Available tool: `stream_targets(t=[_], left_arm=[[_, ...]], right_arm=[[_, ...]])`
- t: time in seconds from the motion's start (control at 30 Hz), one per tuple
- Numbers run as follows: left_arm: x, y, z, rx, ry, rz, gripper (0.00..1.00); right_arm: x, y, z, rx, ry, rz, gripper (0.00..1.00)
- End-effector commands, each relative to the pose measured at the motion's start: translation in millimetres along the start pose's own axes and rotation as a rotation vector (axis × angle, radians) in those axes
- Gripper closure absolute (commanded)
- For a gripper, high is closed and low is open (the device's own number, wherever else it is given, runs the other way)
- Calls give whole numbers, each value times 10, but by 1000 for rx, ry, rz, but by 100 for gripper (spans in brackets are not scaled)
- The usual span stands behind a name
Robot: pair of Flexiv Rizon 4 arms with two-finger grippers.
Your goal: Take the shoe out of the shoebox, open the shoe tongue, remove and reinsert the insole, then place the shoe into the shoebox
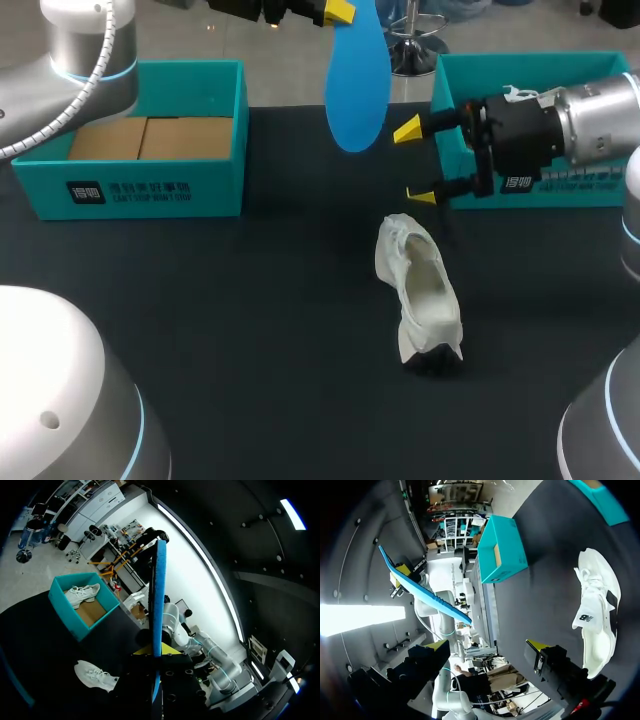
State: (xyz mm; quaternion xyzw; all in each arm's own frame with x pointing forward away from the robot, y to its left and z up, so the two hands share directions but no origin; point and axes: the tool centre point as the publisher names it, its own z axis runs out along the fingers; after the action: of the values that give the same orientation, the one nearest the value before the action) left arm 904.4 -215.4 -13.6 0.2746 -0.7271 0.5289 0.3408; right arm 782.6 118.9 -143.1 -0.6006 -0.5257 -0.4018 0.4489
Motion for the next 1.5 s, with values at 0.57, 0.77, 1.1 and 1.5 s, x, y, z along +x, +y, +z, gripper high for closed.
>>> stream_targets(t=[0.57,0.77,1.1,1.5], left_arm=[[114,181,-351,41,-128,398,100],[58,513,-440,45,-222,616,100],[-66,872,-476,36,-251,708,100],[-212,1113,-495,-15,-266,668,100]], right_arm=[[1,-16,8,-4,-1,0,0],[1,-16,8,-4,-1,0,0],[1,-16,8,-4,-1,0,0],[1,-16,8,-4,-1,0,0]])
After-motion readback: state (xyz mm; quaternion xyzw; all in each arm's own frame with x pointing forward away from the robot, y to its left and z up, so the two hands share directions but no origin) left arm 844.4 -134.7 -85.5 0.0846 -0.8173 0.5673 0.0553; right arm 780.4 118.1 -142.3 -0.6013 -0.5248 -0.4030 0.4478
